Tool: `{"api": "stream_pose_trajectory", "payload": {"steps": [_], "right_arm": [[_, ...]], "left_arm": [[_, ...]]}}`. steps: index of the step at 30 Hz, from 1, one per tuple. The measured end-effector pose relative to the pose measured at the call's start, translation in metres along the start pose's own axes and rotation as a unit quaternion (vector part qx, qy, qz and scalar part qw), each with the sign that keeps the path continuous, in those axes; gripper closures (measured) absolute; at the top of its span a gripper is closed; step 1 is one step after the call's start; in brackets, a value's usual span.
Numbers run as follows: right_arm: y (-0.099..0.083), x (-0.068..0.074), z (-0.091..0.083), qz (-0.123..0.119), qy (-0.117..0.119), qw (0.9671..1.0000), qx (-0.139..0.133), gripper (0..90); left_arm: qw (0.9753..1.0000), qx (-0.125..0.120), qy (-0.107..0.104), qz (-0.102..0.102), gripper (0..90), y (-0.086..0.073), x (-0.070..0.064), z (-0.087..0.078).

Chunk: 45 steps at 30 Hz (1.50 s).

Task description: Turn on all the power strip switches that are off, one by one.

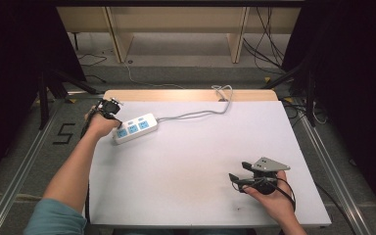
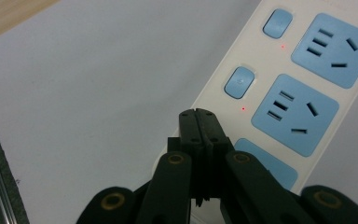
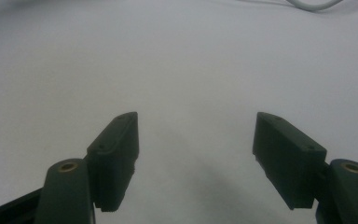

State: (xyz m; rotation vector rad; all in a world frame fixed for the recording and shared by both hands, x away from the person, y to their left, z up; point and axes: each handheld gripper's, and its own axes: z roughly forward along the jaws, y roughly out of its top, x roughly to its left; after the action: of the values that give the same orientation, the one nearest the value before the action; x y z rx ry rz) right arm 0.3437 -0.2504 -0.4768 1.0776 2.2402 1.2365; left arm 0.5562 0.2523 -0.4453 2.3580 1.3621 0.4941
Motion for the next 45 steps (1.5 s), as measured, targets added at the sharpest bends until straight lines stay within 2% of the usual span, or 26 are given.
{"api": "stream_pose_trajectory", "payload": {"steps": [8, 12, 14, 17, 19, 25, 30, 36, 42, 45], "right_arm": [[0.0, 0.0, 0.0, -0.001, 0.0, 1.0, -0.001, 32.4], [0.0, -0.001, 0.0, 0.001, -0.002, 1.0, -0.001, 32.5], [0.0, -0.001, -0.001, 0.002, -0.002, 1.0, 0.0, 32.5], [0.0, -0.001, 0.0, 0.002, -0.002, 1.0, 0.0, 32.5], [0.0, -0.001, 0.0, 0.002, -0.001, 1.0, -0.001, 32.5], [0.0, 0.0, 0.0, 0.002, -0.002, 1.0, -0.001, 32.5], [0.0, -0.001, -0.001, 0.003, -0.003, 1.0, -0.001, 32.5], [0.0, -0.001, -0.001, 0.004, -0.003, 1.0, 0.0, 32.5], [0.0, -0.001, -0.001, 0.004, -0.003, 1.0, -0.001, 32.4], [0.0, -0.001, -0.001, 0.004, -0.003, 1.0, -0.001, 32.4]], "left_arm": [[1.0, -0.003, 0.001, 0.006, 89.9, -0.001, -0.001, 0.0], [0.9999, -0.012, -0.004, -0.007, 89.6, -0.003, 0.001, -0.001], [0.9996, -0.018, -0.014, -0.018, 89.6, -0.005, 0.003, -0.002], [0.9992, -0.027, -0.014, -0.026, 89.3, -0.011, 0.006, -0.003], [0.9985, -0.034, -0.02, -0.037, 80.8, -0.013, 0.008, -0.006], [0.9972, -0.067, -0.02, -0.028, 73.8, -0.012, 0.006, -0.02], [0.995, -0.091, -0.038, -0.019, 63.4, -0.011, 0.0, -0.031], [0.9924, -0.102, -0.068, -0.018, 51.0, -0.014, -0.01, -0.042], [0.9909, -0.11, -0.074, -0.023, 40.4, -0.024, -0.023, -0.046], [0.9905, -0.112, -0.079, -0.013, 36.9, -0.029, -0.031, -0.05]]}}
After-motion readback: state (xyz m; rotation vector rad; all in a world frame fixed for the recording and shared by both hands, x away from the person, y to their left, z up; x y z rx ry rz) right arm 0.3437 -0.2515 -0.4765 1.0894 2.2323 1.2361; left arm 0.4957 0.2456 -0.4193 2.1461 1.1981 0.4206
